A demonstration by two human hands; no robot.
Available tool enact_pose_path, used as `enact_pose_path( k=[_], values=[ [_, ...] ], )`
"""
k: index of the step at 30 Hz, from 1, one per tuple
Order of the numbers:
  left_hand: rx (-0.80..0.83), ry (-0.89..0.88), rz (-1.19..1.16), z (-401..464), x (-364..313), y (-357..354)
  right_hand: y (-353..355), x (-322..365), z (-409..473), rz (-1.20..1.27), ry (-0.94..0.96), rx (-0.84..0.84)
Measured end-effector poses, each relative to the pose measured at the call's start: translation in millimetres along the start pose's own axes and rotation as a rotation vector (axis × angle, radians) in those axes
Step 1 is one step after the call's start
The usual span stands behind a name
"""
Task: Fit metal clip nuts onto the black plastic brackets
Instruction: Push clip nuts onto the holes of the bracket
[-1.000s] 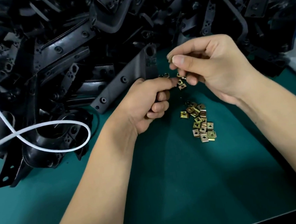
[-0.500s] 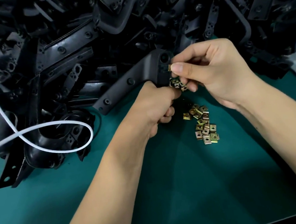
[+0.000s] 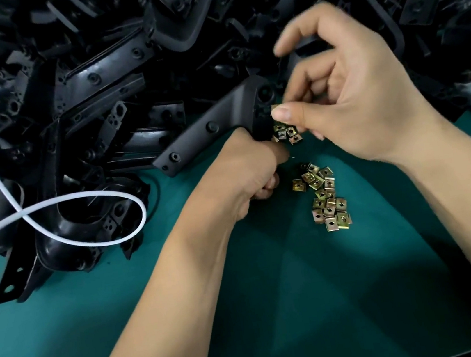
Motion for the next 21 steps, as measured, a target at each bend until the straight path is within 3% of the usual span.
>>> enact_pose_path(
  k=[7, 14, 16, 21],
  values=[
    [0.041, -0.008, 0.136, 1, -2, 1, 3, 6, -3, -0.154, 0.104, 0.108],
    [0.043, -0.064, 0.138, 0, -1, -2, 0, -6, 1, 0.0, 0.023, 0.066],
    [0.107, -0.142, 0.0, -4, -3, -1, 2, -12, 4, 0.102, -0.014, 0.042],
    [0.239, -0.152, -0.675, -5, -13, 6, 11, -26, 7, 0.402, -0.154, 0.029]
  ],
)
Point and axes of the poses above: each hand's wrist, its own z-axis towards the middle knuckle, its own y-axis out of the back of the hand, x = y × z, the point moved 3 cm from there along z, towards the middle knuckle, and after that the axes turned 10 degrees about -y, right-handed, at the moved point
